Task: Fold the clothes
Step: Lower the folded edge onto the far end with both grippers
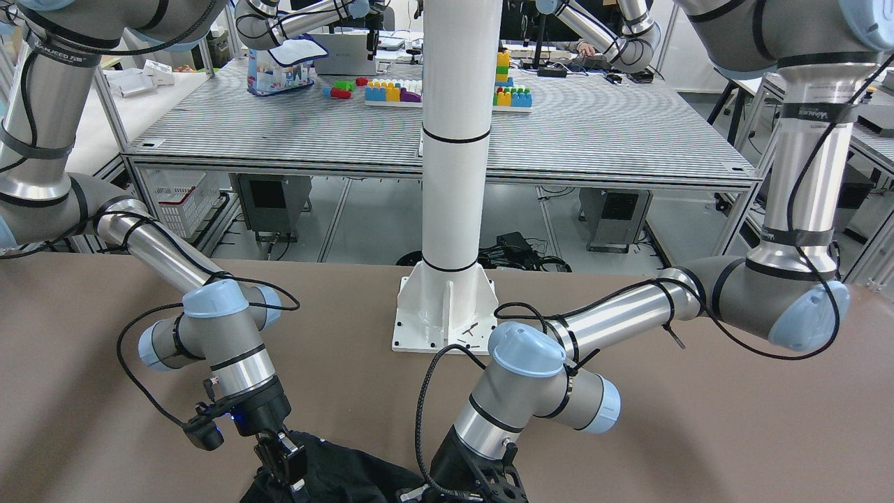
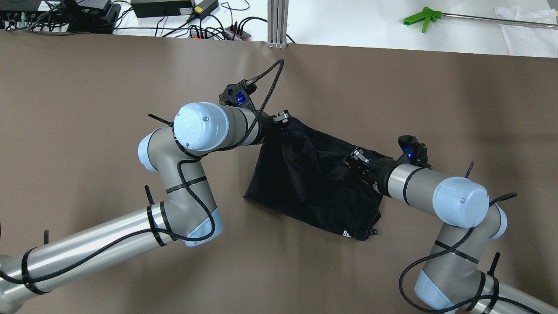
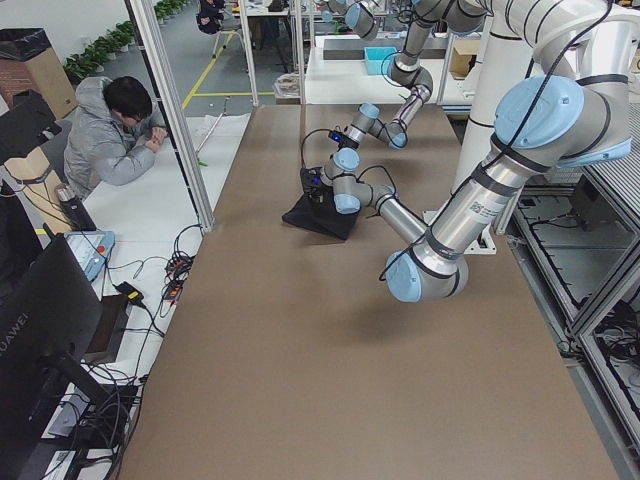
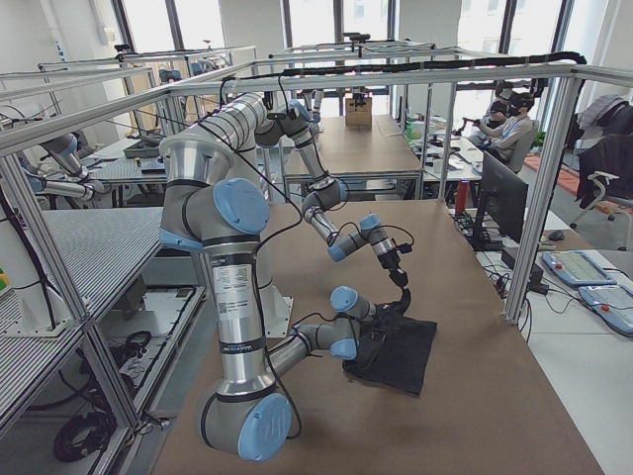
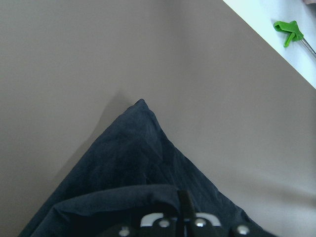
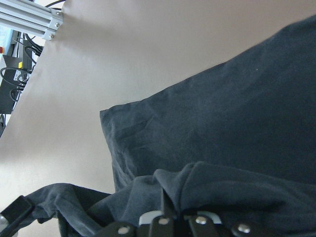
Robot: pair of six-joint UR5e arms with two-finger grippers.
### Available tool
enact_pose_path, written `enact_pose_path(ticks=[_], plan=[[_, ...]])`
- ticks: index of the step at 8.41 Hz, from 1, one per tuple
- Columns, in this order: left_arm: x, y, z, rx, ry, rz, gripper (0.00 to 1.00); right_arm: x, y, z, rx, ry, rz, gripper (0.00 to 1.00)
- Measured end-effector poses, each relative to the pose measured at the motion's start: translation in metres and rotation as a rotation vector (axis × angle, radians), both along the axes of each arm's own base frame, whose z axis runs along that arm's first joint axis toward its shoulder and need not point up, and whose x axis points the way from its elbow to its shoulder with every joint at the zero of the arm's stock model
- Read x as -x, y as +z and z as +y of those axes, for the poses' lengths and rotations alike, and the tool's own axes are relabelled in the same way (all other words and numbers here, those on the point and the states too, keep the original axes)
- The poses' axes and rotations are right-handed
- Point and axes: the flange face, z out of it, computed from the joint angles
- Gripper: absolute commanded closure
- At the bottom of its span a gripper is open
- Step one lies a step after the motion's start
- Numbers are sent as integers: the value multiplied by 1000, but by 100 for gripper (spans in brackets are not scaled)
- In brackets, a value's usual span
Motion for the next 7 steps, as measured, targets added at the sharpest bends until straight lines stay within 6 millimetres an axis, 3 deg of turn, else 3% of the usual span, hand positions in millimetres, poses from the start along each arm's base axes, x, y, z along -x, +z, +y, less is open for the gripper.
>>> enact_pose_path(ticks=[4,7], plan=[[-19,19,-2,-18,-71,-14,0,5,11,-3,47,12,-10,6],[-18,24,-8,-30,-85,-15,0,-1,-9,3,36,5,-55,6]])
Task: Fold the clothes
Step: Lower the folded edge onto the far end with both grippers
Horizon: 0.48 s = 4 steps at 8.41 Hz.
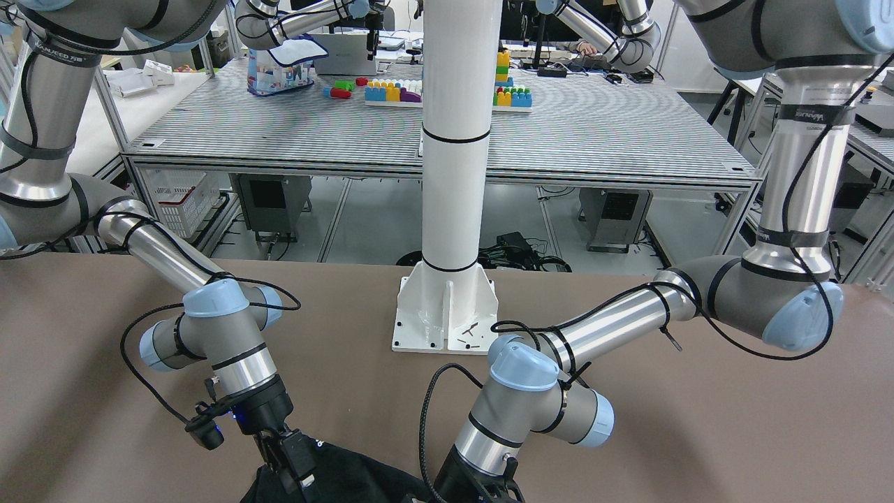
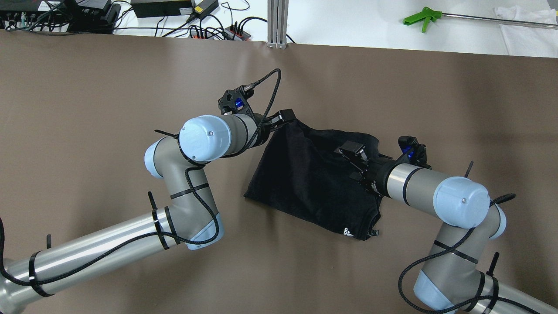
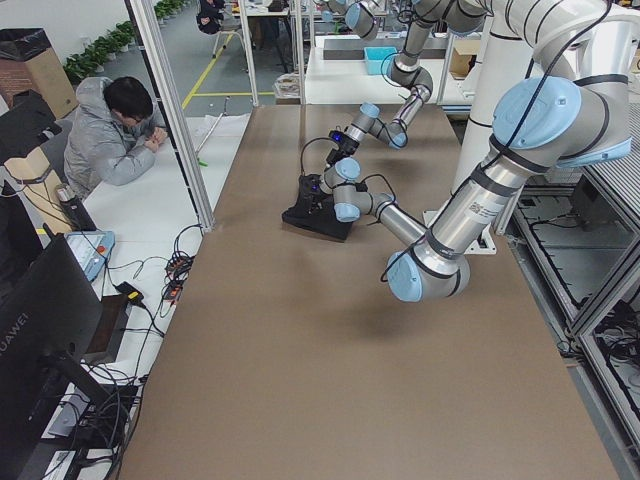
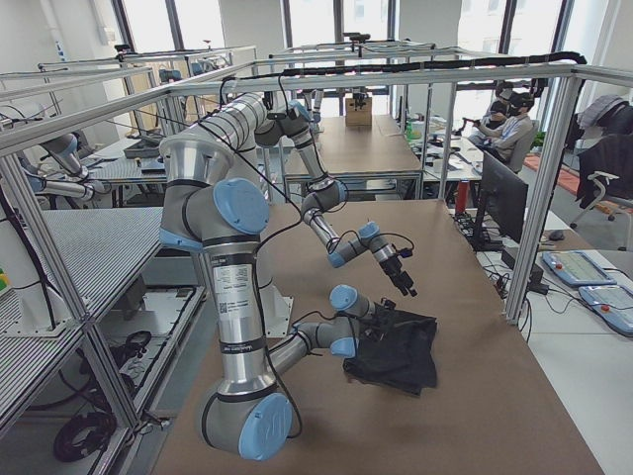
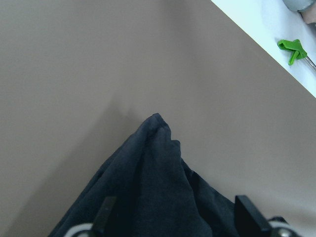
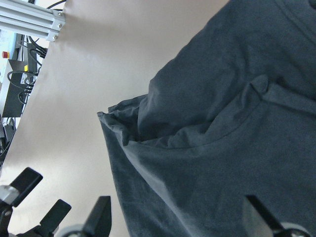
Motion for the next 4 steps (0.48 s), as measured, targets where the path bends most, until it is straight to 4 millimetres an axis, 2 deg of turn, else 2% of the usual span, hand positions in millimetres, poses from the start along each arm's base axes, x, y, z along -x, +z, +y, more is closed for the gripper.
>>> enact_pose_path(ticks=[1,4], plan=[[6,1,-5,-12,-3,-8,0,-1,-9,5,-7,-7,-11,6],[29,14,-21,-26,-1,-34,0,18,-18,12,-8,-46,64,6]])
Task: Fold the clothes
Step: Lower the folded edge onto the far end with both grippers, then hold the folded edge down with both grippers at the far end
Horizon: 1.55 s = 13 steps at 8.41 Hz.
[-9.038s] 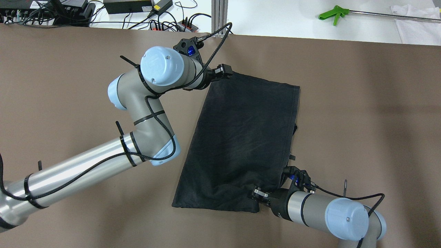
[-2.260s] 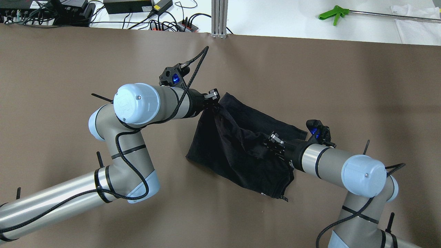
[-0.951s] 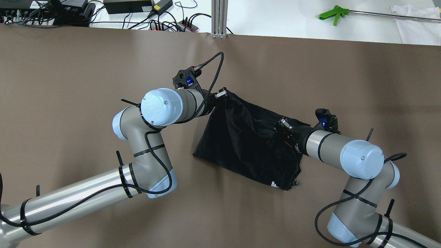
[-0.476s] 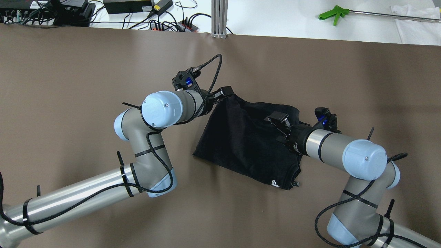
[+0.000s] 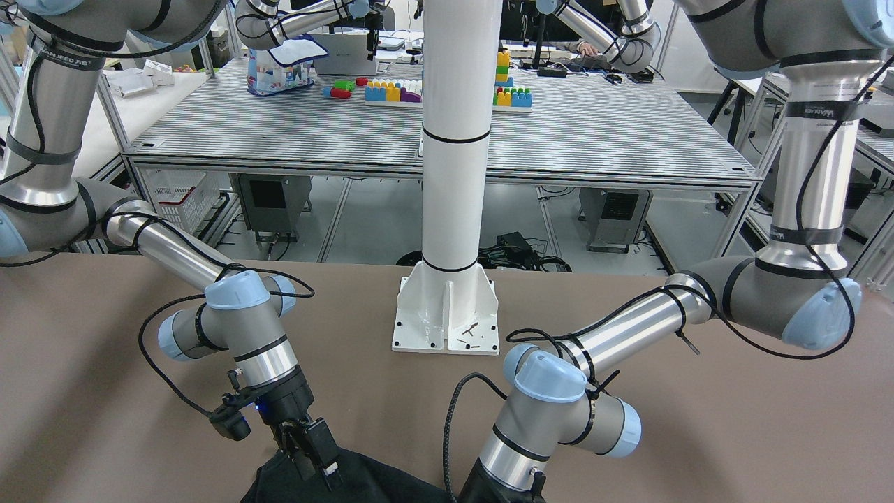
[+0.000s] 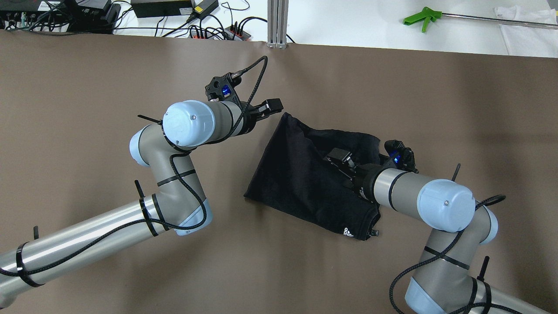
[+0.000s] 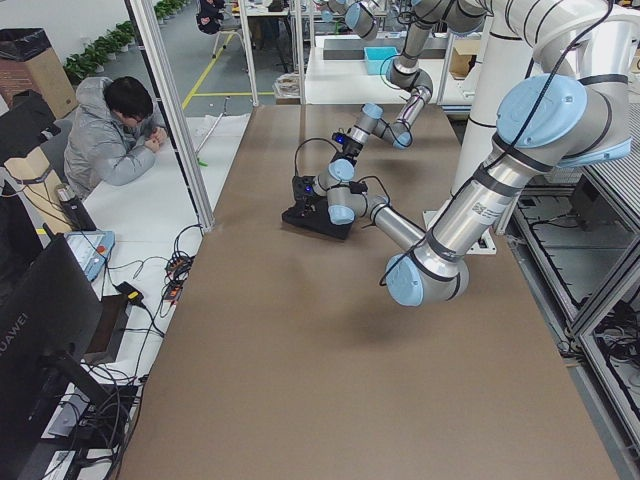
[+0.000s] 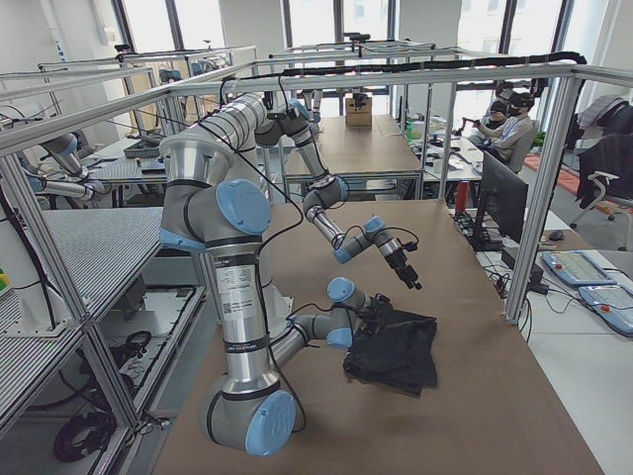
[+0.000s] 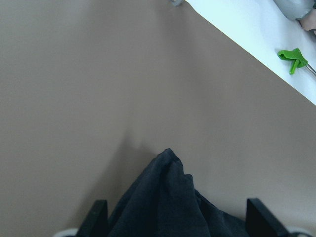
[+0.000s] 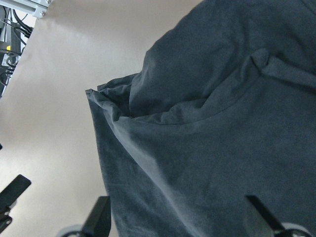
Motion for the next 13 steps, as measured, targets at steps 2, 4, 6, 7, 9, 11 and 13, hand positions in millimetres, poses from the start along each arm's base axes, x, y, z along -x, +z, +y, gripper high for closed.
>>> enact_pose_path(ticks=[2,4,6,7,9,11,13], plan=[[7,8,-5,3,-2,-8,0,3,3,-5,-71,-31,113,6],[9,9,-6,3,-4,-9,0,-4,14,-18,-210,-84,294,6],[9,10,-6,4,-7,-11,0,-12,30,-32,-316,-136,447,6],[9,10,-6,4,-8,-12,0,-11,38,-37,-330,-151,484,6],[8,12,-7,6,-7,-14,0,-1,57,-56,-357,-179,562,6],[7,11,-6,5,-8,-14,0,-7,77,-95,-393,-188,660,6],[6,11,-5,4,-8,-15,0,-6,109,-140,-398,-171,709,6]])
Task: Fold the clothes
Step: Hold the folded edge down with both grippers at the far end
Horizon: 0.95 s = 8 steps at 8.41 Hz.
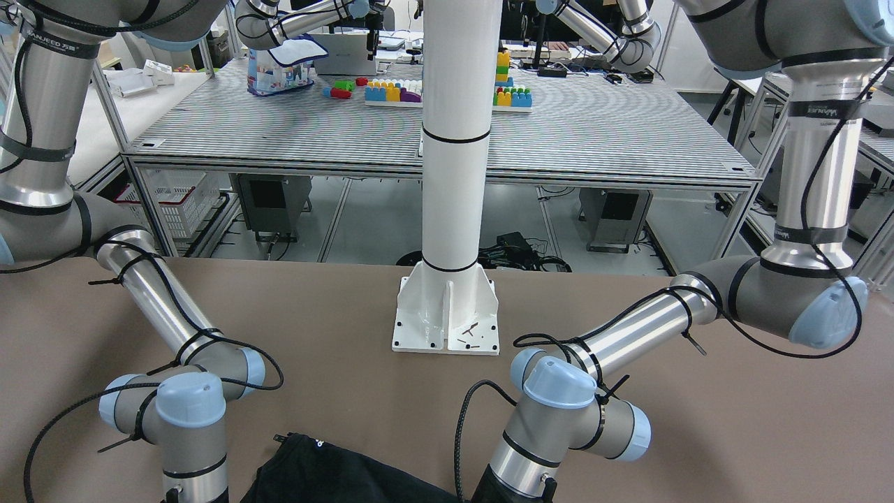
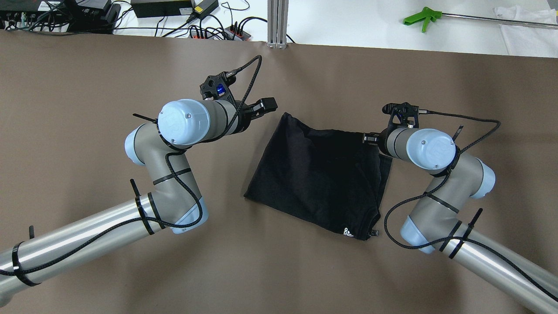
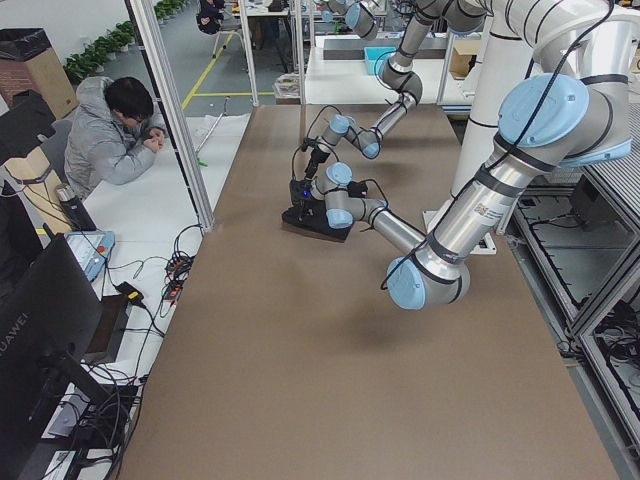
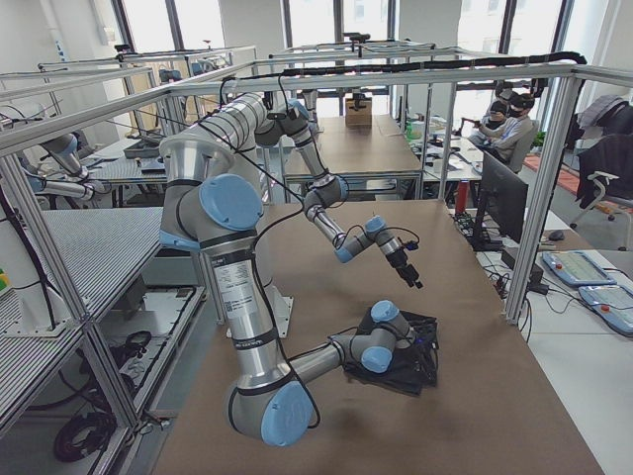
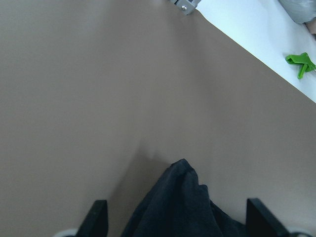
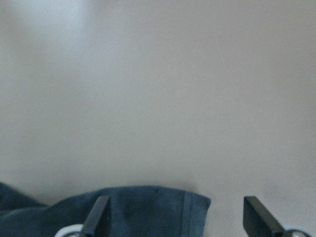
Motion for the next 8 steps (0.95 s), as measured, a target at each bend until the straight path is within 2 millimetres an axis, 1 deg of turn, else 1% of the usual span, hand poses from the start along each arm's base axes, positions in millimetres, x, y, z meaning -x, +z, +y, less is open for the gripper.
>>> enact_pose_path(ticks=[1,2,3,4,6,8], plan=[[0,0,0,0,0,-1,0,5,17,-18,0,10,7,7],[-1,0,1,0,1,-1,0,11,25,-30,2,18,9,7],[-2,0,1,0,1,-1,0,15,27,-37,3,21,8,7],[-2,1,0,0,2,-2,0,17,27,-39,6,19,4,7],[-2,1,0,0,3,-2,0,17,23,-38,10,1,-14,7],[-2,0,1,-1,4,-1,0,8,20,-27,12,-26,-40,6]])
